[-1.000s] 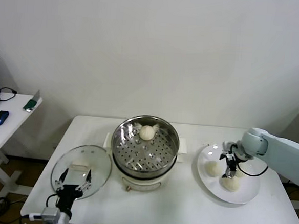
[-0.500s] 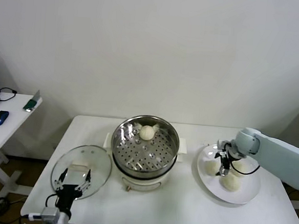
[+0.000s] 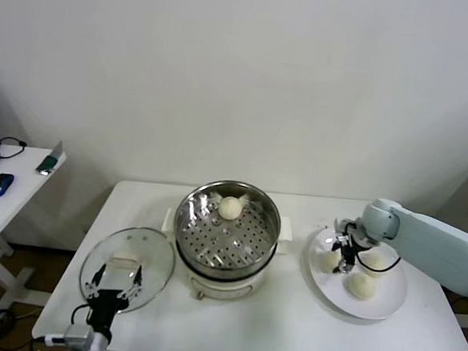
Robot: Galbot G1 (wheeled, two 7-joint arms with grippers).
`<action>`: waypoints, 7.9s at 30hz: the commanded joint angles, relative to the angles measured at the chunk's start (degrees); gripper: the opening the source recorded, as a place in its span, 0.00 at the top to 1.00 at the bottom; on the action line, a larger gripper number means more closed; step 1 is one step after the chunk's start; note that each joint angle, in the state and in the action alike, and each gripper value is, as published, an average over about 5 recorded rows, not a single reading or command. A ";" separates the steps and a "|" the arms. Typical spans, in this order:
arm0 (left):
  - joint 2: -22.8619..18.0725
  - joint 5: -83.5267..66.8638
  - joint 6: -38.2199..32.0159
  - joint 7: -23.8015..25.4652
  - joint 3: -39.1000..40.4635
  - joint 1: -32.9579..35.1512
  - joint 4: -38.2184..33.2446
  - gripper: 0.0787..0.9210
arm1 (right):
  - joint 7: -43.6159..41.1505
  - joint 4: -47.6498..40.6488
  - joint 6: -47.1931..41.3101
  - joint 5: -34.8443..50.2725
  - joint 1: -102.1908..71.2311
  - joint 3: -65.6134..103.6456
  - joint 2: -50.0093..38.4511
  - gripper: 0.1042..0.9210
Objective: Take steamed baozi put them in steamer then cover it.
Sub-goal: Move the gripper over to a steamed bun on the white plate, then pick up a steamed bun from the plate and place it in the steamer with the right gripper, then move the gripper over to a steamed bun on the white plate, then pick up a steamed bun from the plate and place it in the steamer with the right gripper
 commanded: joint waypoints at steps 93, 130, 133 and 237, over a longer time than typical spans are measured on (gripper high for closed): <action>0.49 0.09 -0.09 -0.19 -0.95 0.69 -2.70 0.12 | 0.86 12.79 -0.21 27.23 40.70 -22.88 23.25 0.12; -0.14 0.47 0.03 -0.09 -1.52 0.61 -2.39 0.12 | -6.03 14.20 5.56 -3.45 11.80 -13.65 -13.56 0.12; -0.23 0.52 -0.02 -0.12 -1.54 0.66 -2.28 0.12 | -5.92 13.93 5.24 -4.25 9.01 -11.46 -13.54 0.12; -2.02 3.97 1.23 0.28 -0.48 1.01 -4.65 0.12 | -0.92 24.39 29.88 -19.53 30.47 -22.67 29.97 0.27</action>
